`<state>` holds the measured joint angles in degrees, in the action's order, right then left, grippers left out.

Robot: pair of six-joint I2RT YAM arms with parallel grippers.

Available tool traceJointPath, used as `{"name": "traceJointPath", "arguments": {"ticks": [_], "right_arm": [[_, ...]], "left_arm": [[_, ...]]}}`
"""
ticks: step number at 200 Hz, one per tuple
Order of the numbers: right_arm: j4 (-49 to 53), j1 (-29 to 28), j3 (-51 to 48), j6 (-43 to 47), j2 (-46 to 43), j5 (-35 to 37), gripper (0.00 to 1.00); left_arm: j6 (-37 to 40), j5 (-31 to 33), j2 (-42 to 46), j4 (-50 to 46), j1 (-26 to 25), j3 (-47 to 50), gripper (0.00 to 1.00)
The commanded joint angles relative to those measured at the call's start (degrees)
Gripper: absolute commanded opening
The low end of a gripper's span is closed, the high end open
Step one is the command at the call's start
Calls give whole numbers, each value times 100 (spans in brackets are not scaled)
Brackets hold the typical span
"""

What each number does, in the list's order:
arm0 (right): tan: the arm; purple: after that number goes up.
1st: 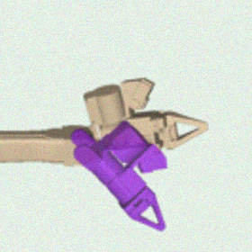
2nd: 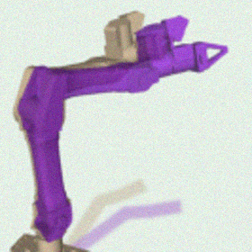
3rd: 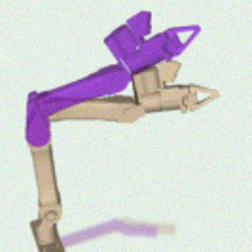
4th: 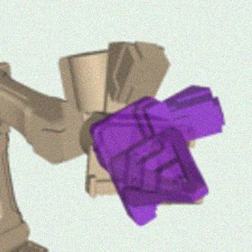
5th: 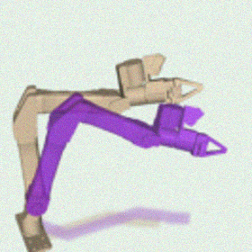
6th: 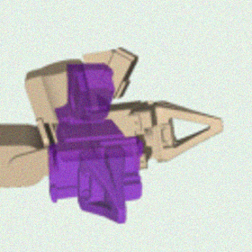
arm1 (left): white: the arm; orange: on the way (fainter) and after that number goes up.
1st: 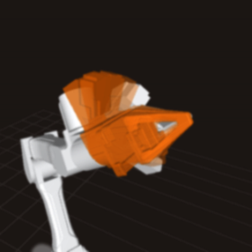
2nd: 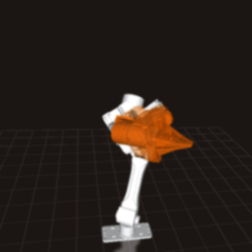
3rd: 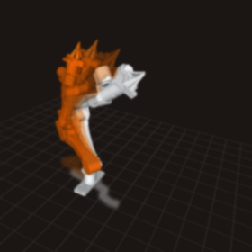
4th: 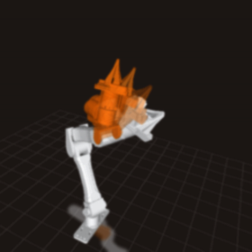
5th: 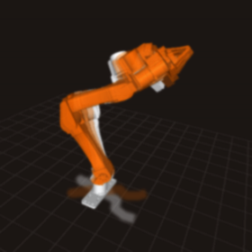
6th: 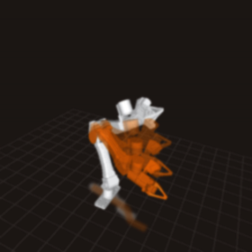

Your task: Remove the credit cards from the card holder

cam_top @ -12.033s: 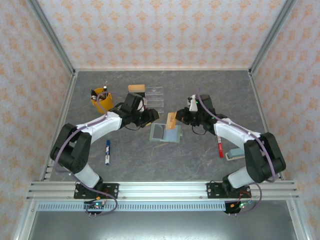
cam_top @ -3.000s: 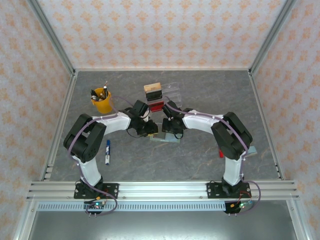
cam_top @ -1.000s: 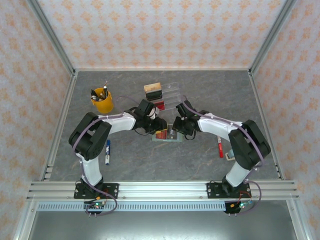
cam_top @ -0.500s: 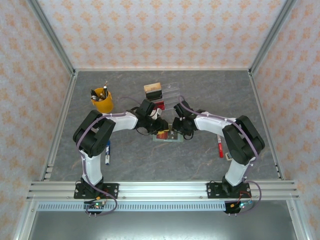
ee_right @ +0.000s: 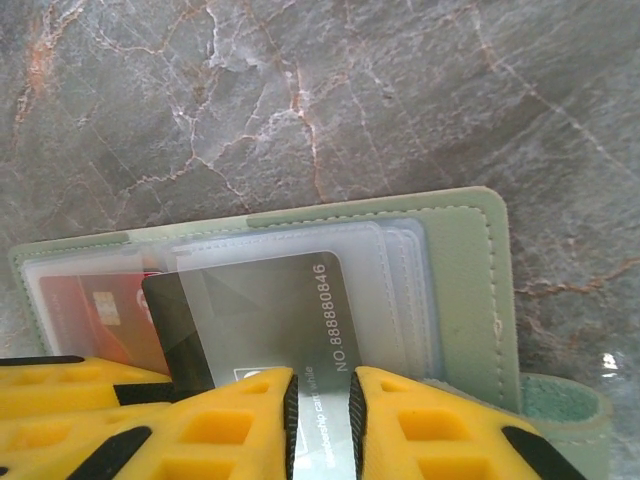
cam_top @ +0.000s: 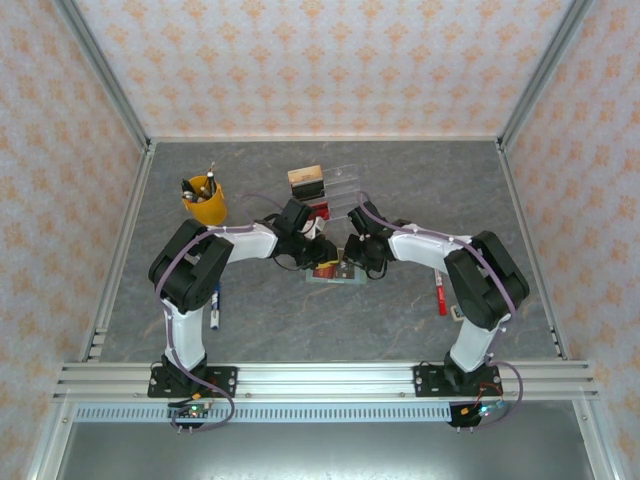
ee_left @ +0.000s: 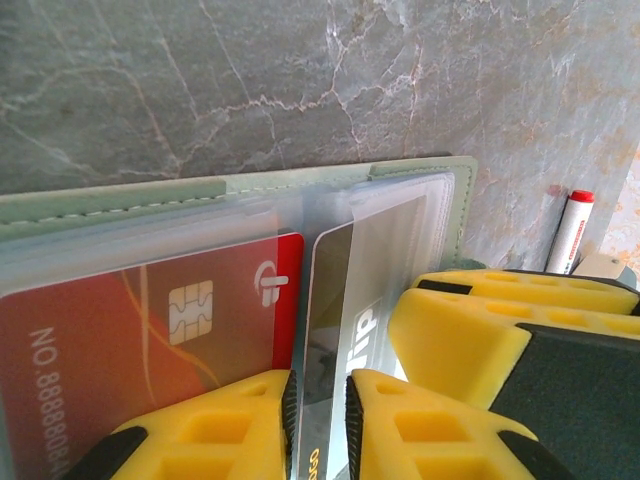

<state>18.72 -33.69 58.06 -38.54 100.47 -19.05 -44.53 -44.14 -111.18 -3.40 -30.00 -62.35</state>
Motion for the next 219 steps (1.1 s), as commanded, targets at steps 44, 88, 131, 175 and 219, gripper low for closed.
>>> {"name": "traceJointPath", "arguments": {"ticks": [44,88,131,175,219], "right_arm": [[-211,29,-216,-180,123,-240,24],[-56,29,-208,-183,96,-24,24],[162,29,-216,-171,46,311,24],[218,141,-320,-236,-86,504,24],[-129,185,-368,91,-758,246,28]], "left_arm": [[139,61,-148,-324,-76,-153,24],[138,-7,66,-77,-26,-38,11],[410,187,404,-349,127,72,0],[1054,557,846,-1069,310,146,0],[2216,1350,1590,-2273,344,-149,0]]}}
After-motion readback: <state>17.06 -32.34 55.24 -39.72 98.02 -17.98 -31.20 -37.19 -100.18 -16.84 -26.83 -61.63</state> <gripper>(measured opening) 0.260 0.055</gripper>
